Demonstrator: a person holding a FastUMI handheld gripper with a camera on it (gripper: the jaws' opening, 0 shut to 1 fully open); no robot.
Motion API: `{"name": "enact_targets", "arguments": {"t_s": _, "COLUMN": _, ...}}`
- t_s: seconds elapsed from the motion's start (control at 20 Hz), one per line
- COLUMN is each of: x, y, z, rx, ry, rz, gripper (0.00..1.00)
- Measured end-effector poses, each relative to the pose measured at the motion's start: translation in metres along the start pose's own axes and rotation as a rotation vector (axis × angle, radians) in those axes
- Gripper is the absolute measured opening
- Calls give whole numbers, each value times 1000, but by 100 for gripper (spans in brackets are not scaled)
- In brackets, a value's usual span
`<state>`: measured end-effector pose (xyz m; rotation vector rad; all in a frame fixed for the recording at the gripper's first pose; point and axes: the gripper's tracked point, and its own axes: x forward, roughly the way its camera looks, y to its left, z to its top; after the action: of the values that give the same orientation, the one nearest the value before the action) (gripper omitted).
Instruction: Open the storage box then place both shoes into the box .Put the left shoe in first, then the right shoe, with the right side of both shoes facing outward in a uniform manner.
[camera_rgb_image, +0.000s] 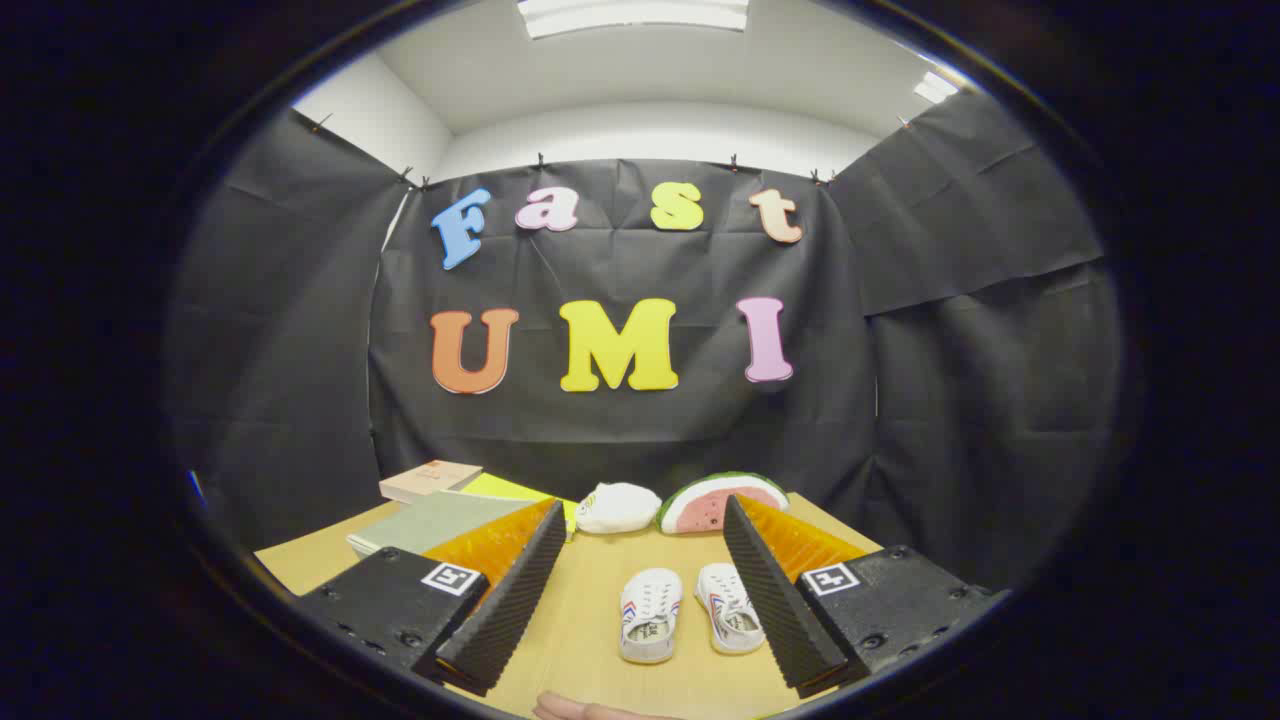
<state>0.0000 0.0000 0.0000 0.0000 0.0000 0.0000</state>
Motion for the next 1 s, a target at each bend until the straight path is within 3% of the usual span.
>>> {"name": "enact_targets", "arguments": {"t_s": 0.7, "x": 12, "y": -14, "z": -15, "rx": 4, "ry": 34, "rz": -25, "gripper": 100}}
{"name": "enact_targets", "arguments": {"t_s": 1.0, "x": 48, "y": -26, "z": -31, "rx": 6, "ry": 91, "rz": -2, "gripper": 100}}
